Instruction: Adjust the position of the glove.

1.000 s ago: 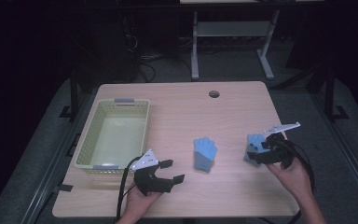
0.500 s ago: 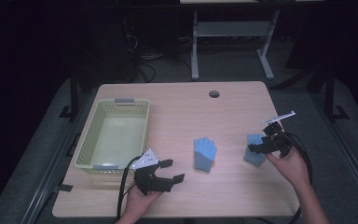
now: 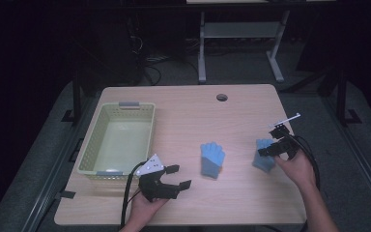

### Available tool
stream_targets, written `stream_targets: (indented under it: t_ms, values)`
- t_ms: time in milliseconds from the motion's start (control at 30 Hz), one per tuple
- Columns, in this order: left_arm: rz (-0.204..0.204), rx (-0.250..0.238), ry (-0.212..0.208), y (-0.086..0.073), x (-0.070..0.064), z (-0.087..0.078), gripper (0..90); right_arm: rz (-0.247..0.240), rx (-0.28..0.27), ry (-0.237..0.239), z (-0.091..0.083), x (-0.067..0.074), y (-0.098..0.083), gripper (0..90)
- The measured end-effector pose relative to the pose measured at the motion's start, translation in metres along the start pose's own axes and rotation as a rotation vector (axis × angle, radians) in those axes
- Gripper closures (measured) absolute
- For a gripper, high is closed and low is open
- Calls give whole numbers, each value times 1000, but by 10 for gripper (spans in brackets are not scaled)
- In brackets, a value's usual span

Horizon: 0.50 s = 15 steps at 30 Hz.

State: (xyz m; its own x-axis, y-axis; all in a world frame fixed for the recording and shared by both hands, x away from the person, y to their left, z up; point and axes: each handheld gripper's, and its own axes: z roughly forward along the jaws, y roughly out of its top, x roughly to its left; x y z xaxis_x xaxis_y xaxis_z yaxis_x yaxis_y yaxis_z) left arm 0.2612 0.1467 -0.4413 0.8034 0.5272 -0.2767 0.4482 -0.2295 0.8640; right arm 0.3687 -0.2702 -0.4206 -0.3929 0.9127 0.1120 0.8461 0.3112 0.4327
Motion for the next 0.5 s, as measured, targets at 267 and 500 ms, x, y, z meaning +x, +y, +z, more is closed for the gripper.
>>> stream_targets:
  t_ms: [267,500]
  values:
    - [2,-1,0,0,0,0,236,27,42,-20,6,-4,0,423]
    - [-1,-1,3,0,0,-1,236,17,102,-42,15,-3,2,515]
